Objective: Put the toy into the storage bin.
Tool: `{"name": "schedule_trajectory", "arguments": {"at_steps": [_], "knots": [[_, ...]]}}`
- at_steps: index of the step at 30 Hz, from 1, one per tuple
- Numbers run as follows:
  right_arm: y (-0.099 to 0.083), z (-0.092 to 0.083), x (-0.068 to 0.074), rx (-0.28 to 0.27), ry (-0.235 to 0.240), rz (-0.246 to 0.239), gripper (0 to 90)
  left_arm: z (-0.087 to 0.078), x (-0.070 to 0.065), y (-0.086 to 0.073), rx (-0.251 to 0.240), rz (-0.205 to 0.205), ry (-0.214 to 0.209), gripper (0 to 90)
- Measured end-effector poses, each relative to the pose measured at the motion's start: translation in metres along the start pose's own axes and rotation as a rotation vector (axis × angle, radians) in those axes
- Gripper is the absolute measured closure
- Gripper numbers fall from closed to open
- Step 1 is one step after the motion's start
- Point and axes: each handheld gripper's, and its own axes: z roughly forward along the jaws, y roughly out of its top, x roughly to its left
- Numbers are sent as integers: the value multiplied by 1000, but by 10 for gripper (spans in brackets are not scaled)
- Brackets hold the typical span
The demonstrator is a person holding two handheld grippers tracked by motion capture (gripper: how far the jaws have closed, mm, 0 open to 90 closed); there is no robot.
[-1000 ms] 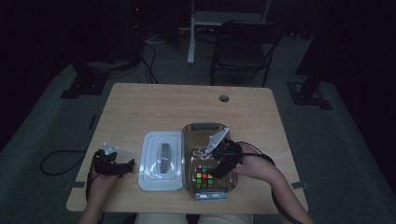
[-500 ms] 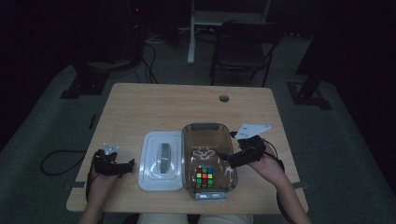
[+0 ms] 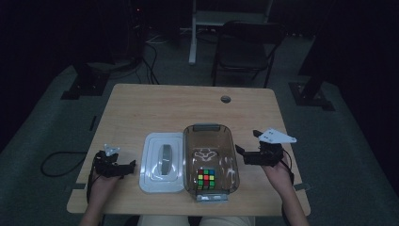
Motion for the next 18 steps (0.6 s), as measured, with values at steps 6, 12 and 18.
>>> {"name": "schedule_trajectory", "arguments": {"at_steps": [6,12,18], "knots": [[-19,-6,-15,-23,-62,71,115,-1,-2,-1,0,-4,2,7],[-46,-5,-24,-27,-146,126,139,-3,-5,-3,-1,-13,10,7],[-70,1,-25,32,-186,148,137,-3,-5,-4,-2,-3,1,7]]}}
